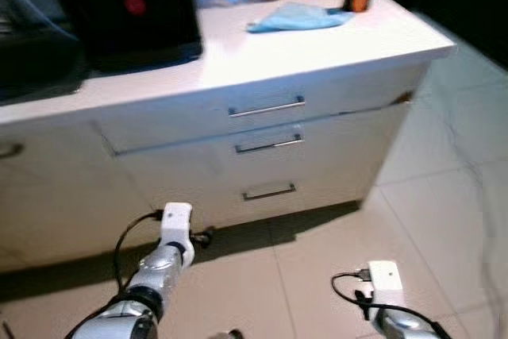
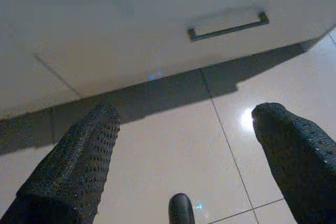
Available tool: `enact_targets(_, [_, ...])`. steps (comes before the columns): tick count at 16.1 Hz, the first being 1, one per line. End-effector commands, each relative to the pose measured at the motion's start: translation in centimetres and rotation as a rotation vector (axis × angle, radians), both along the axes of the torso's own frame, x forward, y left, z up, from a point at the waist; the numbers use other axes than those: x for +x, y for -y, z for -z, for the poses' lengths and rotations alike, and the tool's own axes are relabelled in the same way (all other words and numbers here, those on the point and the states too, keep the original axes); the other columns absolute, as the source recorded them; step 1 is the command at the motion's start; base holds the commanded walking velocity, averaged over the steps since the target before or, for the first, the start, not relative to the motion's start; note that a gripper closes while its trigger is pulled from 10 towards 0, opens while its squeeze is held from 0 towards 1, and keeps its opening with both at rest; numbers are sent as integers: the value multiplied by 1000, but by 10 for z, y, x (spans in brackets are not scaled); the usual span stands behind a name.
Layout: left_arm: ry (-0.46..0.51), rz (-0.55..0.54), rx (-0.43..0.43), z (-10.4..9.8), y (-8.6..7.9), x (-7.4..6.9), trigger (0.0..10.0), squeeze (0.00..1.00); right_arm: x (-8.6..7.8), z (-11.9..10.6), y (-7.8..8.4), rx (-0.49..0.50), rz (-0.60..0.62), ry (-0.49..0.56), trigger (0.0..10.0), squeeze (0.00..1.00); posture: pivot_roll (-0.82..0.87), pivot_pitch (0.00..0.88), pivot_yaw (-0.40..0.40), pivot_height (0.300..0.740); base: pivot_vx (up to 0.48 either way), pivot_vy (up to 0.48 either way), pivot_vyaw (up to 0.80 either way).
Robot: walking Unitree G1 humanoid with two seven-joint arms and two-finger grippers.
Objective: Kitchen organization
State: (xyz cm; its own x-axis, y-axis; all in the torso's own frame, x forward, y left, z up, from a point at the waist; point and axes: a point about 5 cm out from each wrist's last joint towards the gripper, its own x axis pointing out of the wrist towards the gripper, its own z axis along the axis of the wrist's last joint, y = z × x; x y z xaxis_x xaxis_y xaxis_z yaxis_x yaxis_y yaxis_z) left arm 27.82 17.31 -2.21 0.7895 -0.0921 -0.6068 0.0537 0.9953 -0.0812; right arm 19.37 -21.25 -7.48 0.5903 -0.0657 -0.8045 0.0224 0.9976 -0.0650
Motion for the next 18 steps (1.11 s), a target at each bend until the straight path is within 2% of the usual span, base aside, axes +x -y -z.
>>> enact_targets(1, [-13, -24, -9, 1, -3, -1, 10000, 0, 1, 0, 0, 5, 0, -4, 10000, 0, -49, 0, 88, 740, 0, 0, 0])
enact_targets(4, [10, -53, -24, -1, 6, 2, 10000, 0, 9, -8, 10, -20, -17, 40, 10000, 0, -74, 0, 46, 740, 0, 0, 0])
enact_targets(5, [11, -66, -37, 0, 11, 2, 10000, 0, 9, -9, 15, -68, -69, 39, 10000, 0, -84, 0, 21, 740, 0, 0, 0])
enact_targets(6, [9, -68, -37, 0, 13, 2, 10000, 0, 7, -8, 16, -60, -93, 30, 10000, 0, -88, 0, 13, 740, 0, 0, 0])
enact_targets(7, [9, -68, -54, 1, 20, 1, 10000, 0, 3, -7, 17, 24, -88, 15, 10000, 0, -91, 0, 0, 740, 0, 0, 0])
enact_targets(8, [6, -64, -50, 1, 23, 1, 10000, 0, 0, -6, 19, 54, -78, 8, 10000, 0, -89, 0, -7, 740, 0, 0, 0])
enact_targets(9, [7, -71, -58, 0, 26, 2, 10000, 0, -7, -4, 24, 3, -97, -19, 10000, 0, -82, 0, -5, 740, 0, 0, 0])
enact_targets(11, [11, -71, -76, -1, 27, 4, 10000, 0, -7, -3, 24, -37, -95, -9, 10000, 0, -75, 0, 4, 740, 0, 0, 0])
enact_targets(13, [19, -54, -82, -2, 28, 5, 10000, 0, -6, -3, 21, 20, -26, -2, 10000, 0, -69, 0, 13, 740, 0, 0, 0])
enact_targets(15, [22, -47, -53, -1, 25, 3, 10000, 0, -2, -5, 20, -49, -33, 34, 10000, 0, -62, 0, 26, 740, 0, 0, 0])
enact_targets(17, [-14, -80, -35, 6, 15, -5, 10000, 0, 0, -6, 19, -47, -48, 39, 10000, 0, -39, 0, 43, 740, 0, 0, 0])
enact_targets(18, [-38, -105, -71, 11, 10, -12, 10000, 0, 1, -7, 20, -54, -42, 52, 10000, 0, -35, 0, 45, 740, 0, 0, 0])
